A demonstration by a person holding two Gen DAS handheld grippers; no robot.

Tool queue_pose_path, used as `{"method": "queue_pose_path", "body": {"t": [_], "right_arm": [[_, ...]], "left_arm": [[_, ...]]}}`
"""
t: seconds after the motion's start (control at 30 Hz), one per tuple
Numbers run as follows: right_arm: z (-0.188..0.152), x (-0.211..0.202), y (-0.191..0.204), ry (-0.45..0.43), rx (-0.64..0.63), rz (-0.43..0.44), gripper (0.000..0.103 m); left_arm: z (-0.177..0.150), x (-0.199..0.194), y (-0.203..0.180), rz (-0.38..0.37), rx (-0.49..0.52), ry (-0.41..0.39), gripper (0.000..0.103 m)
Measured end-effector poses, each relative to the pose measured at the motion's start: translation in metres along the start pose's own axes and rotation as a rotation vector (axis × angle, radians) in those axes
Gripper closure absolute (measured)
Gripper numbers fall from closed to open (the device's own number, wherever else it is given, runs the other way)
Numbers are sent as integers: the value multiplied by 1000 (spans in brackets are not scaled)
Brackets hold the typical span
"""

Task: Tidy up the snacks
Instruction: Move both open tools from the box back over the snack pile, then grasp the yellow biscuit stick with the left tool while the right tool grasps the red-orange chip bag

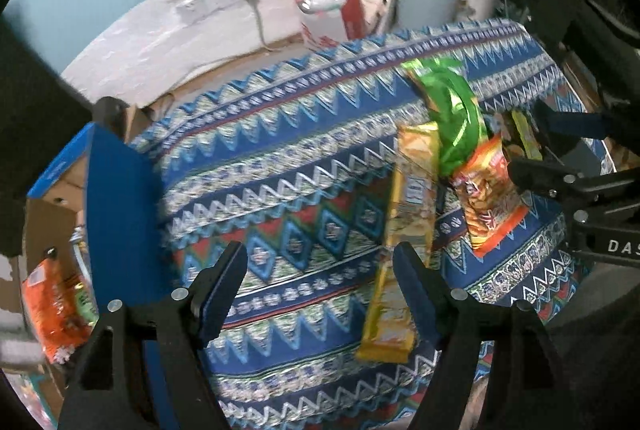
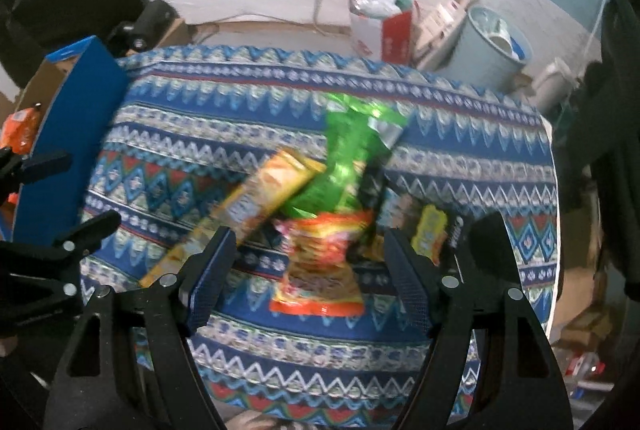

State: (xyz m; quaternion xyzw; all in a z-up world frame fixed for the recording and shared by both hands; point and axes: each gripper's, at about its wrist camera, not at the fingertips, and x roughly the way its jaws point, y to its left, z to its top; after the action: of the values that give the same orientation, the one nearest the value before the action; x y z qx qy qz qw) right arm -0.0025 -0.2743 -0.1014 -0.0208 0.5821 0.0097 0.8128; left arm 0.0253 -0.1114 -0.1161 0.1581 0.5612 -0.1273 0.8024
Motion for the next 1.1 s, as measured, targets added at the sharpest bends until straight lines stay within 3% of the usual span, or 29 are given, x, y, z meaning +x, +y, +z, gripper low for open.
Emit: {"method": "queue_pose_path", "body": {"t": [0.4, 0.53, 0.87, 1.1], "right_arm": [[-21, 34, -30, 74, 58, 7, 27], [-21, 39, -34, 83, 68, 13, 27], [-27, 51, -33, 114, 50, 3, 27], [-26, 51, -43, 114, 74, -5, 27]], "left_arm": [[5, 52, -36, -61, 41, 119, 25], [8, 65, -46, -41, 69, 118, 23], [19, 71, -45, -99, 11, 112, 22], [19, 75, -54, -113, 36, 114, 22]]}}
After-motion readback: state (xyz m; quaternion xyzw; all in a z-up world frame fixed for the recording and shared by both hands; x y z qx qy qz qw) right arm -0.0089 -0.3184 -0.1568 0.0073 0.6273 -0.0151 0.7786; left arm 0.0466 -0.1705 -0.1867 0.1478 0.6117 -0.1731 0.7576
